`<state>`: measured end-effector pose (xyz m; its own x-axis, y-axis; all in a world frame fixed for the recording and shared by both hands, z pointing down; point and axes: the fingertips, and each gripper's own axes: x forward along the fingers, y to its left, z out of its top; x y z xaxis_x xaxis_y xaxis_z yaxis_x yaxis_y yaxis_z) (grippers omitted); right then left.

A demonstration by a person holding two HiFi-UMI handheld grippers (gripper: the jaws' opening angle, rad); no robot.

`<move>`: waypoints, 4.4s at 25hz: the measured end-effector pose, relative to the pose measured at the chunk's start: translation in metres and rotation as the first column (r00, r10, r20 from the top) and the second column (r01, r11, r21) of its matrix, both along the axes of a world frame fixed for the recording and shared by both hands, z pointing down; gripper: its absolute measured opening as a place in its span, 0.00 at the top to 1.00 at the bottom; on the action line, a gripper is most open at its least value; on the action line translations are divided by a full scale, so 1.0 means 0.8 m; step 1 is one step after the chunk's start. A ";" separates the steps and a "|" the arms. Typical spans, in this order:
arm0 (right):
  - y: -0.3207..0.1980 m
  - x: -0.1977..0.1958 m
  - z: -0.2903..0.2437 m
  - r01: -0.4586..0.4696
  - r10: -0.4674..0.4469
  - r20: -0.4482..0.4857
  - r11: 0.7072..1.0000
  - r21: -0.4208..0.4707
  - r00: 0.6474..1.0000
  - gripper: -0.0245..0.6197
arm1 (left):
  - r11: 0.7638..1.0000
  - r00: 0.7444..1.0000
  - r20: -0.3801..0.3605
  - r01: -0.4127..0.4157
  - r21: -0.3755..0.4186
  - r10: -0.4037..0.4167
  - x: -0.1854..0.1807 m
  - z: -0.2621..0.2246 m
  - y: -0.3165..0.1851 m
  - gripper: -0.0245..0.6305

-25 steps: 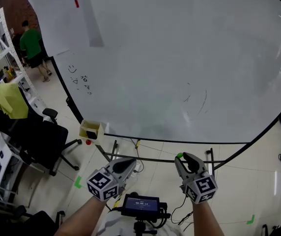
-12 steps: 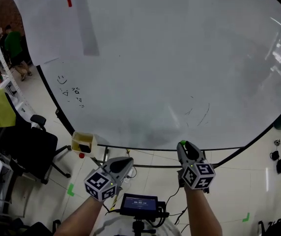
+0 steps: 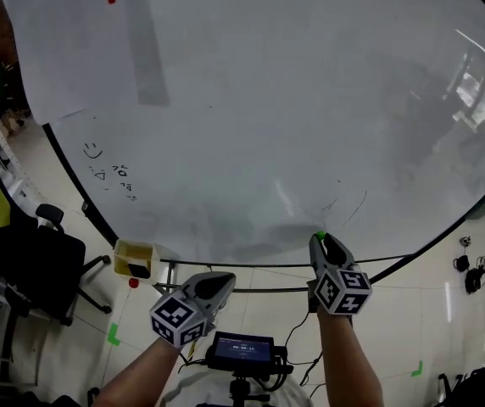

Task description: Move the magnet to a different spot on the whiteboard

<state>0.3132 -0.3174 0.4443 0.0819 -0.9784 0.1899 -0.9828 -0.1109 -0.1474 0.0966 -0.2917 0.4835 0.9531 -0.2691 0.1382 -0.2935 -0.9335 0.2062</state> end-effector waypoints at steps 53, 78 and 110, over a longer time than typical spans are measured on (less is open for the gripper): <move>0.035 0.024 -0.023 -0.058 0.067 -0.145 0.996 0.065 0.987 0.70 | 0.998 0.999 0.032 0.039 -0.042 -0.037 -0.025 0.023 -0.011 0.93; 0.381 0.009 0.049 0.337 -0.341 0.030 0.937 0.090 0.940 0.92 | 0.994 0.992 0.060 0.109 0.002 -0.109 0.057 0.022 0.265 0.93; 0.440 -0.145 0.061 0.574 -0.583 0.063 0.810 0.117 0.810 0.92 | 0.965 0.964 0.041 0.261 0.018 -0.261 -0.074 0.027 0.347 0.93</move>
